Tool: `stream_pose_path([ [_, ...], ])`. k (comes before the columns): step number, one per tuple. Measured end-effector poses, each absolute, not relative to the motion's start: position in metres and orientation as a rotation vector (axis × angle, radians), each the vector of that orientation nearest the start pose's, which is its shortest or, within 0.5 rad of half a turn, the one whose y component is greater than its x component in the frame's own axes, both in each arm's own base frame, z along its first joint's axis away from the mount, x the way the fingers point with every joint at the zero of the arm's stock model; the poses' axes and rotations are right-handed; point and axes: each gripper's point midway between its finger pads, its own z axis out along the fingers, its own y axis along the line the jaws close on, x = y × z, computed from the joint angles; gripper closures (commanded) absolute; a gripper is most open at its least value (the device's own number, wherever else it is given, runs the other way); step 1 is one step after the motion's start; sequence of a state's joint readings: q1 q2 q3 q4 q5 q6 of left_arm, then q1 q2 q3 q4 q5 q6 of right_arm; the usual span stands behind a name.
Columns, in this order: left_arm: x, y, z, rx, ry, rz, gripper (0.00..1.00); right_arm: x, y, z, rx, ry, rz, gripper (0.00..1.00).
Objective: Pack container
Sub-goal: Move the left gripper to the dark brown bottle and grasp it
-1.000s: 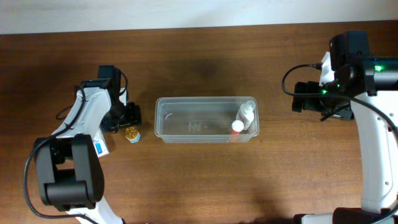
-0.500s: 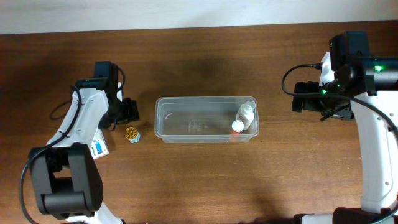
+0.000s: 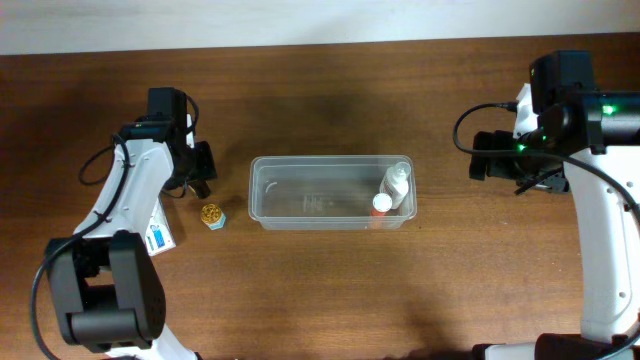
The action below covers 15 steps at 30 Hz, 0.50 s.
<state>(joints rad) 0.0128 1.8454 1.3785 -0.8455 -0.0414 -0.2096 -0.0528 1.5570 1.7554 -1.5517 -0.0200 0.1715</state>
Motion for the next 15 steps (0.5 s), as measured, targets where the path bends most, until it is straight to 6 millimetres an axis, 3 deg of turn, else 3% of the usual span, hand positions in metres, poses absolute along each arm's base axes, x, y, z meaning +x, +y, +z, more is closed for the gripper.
stream_pose_path([
  [6, 0.3999, 0.0122, 0.0733, -0.328, 2.862, 0.023, 0.49, 0.2976, -0.0123, 0.2445, 0.324, 2.907, 0.048, 0.07],
  [10, 0.3996, 0.0123, 0.0732, -0.327, 2.864, 0.023, 0.62, 0.2976, -0.0123, 0.2445, 0.325, 2.907, 0.048, 0.07],
  [15, 0.3991, 0.0123, 0.0731, -0.328, 2.865, 0.024, 0.62, 0.2976, -0.0123, 0.2445, 0.325, 2.907, 0.048, 0.07],
])
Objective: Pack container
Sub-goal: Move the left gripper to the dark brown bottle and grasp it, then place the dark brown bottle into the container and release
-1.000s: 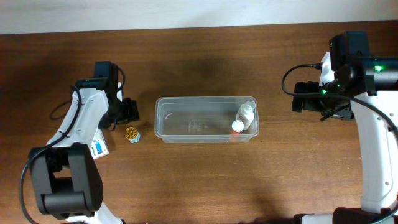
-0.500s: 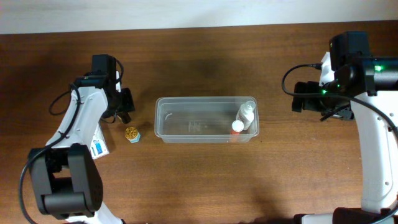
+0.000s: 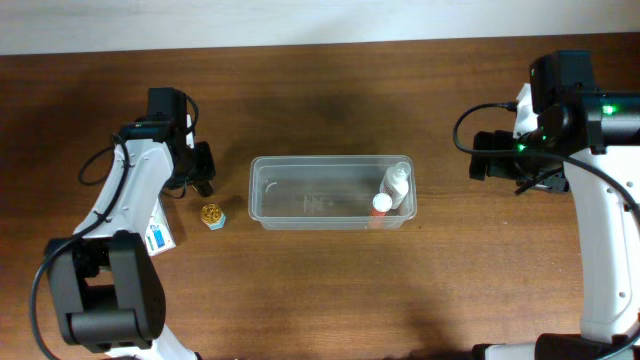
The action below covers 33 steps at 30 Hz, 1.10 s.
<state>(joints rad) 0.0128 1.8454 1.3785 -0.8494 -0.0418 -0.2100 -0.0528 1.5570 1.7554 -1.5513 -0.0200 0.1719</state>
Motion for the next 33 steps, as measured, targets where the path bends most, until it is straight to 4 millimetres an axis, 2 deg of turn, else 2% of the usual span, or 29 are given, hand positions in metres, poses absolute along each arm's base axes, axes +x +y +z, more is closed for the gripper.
stream_pose_path([
  [6, 0.399, 0.012, 0.073, -0.329, 2.866, 0.024, 0.73, 0.298, -0.012, 0.245, 0.324, 2.907, 0.048, 0.07],
  [11, 0.399, 0.012, 0.074, -0.329, 2.865, 0.024, 0.88, 0.298, -0.012, 0.245, 0.324, 2.907, 0.048, 0.07],
  [15, 0.400, 0.012, 0.077, -0.328, 2.854, 0.022, 0.94, 0.298, -0.012, 0.245, 0.324, 2.906, 0.048, 0.07],
  [18, 0.401, 0.012, 0.091, -0.325, 2.821, 0.017, 0.98, 0.298, -0.012, 0.245, 0.324, 2.906, 0.048, 0.07],
  [22, 0.405, 0.005, 0.129, -0.291, 2.740, 0.004, 0.99, 0.298, -0.012, 0.245, 0.324, 2.907, 0.048, 0.07],
  [26, 0.397, -0.024, 0.175, -0.199, 2.696, -0.024, 1.00, 0.298, -0.012, 0.245, 0.324, 2.907, 0.048, 0.07],
  [29, 0.384, -0.062, 0.205, -0.073, 2.689, -0.061, 1.00, 0.298, -0.012, 0.245, 0.324, 2.907, 0.048, 0.07],
  [30, 0.378, -0.083, 0.214, -0.004, 2.688, -0.080, 1.00, 0.298, -0.012, 0.245, 0.324, 2.907, 0.048, 0.07],
  [31, 0.375, -0.090, 0.217, 0.022, 2.687, -0.087, 1.00, 0.298, -0.012, 0.245, 0.324, 2.907, 0.048, 0.07],
  [33, 0.363, -0.125, 0.223, 0.130, 2.687, -0.126, 1.00, 0.298, -0.012, 0.245, 0.323, 2.907, 0.048, 0.07],
])
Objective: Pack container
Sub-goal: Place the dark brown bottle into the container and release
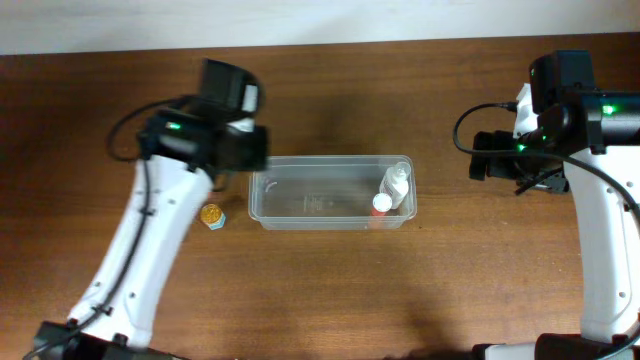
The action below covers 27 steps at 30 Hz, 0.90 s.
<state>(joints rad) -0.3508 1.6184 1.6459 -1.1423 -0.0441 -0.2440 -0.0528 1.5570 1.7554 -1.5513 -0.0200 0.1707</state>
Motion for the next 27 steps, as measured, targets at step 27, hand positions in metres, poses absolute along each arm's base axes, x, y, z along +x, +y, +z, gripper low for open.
stream_pose_path([
  [27, 0.357, -0.290, 0.090, 0.458, 2.847, -0.352, 1.00, 0.296, -0.012, 0.244, 0.325, 2.916, 0.048, 0.07],
])
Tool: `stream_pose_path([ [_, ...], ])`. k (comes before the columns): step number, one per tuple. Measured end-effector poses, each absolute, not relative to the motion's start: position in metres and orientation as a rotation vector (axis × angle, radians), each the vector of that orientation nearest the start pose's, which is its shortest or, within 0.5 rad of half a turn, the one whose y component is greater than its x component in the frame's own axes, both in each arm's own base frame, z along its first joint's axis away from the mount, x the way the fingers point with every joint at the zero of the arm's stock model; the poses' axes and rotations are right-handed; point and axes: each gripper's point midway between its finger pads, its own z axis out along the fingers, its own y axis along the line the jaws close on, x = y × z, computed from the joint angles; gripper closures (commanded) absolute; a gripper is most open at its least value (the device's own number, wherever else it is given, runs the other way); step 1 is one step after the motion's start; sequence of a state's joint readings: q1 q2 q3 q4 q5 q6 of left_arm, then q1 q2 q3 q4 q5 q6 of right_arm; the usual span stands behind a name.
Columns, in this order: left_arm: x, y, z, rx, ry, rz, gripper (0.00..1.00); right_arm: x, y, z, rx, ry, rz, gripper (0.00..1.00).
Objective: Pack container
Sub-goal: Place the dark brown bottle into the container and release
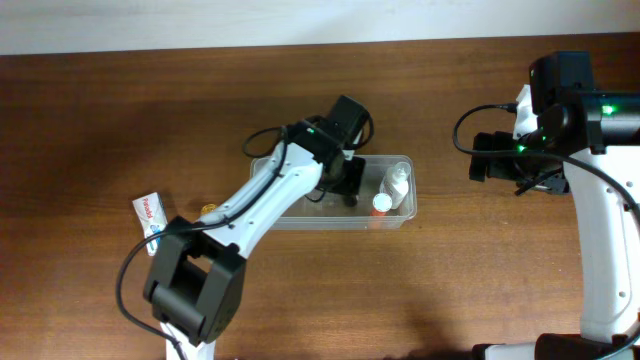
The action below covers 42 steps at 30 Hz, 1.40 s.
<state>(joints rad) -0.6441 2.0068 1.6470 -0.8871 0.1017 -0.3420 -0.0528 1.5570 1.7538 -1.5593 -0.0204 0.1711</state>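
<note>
A clear plastic container [300, 215] lies in the middle of the table. At its right end are a white bottle [397, 180] and a bottle with an orange cap [381, 203]. My left arm reaches across the container, and my left gripper [350, 188] hangs over its inside just left of the bottles. Whether its fingers are open, or hold anything, is not visible. A small gold-topped item [208, 208] peeks out beside the left arm. A white toothpaste tube [150, 222] lies on the table to the left. My right gripper [483, 157] hovers right of the container, its jaws unclear.
The table is dark wood with a pale wall edge along the back. The left arm's base and cable sit at the front left, and the right arm's column runs down the right side.
My left gripper has moved from the container's left end to over its inside near the bottles. The toothpaste tube now shows uncovered on the left. The right arm has not moved.
My left gripper first stood left of the container, just above the gold-topped item, and stayed there. Then the arm had swung to the container's left end. Now the gripper is over the container's right half. The gold item, bottles and right arm kept their places.
</note>
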Motion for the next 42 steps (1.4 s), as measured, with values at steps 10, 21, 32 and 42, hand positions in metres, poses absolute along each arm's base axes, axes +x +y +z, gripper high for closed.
stream_pose_path([
  [10, 0.354, -0.315, 0.085, 0.520, 2.804, -0.383, 0.56, 0.296, -0.012, 0.244, 0.325, 2.916, 0.048, 0.07],
  [21, 0.354, -0.317, 0.085, 0.521, 2.801, -0.387, 0.46, 0.296, -0.012, 0.244, 0.325, 2.916, 0.048, 0.07],
  [32, 0.370, -0.331, 0.139, 0.561, 2.700, -0.430, 0.25, 0.296, -0.012, 0.244, 0.325, 2.916, 0.048, 0.07],
  [42, 0.375, -0.247, 0.249, 0.386, 2.604, -0.235, 0.13, 0.295, -0.012, 0.244, 0.309, 2.919, 0.046, 0.07],
])
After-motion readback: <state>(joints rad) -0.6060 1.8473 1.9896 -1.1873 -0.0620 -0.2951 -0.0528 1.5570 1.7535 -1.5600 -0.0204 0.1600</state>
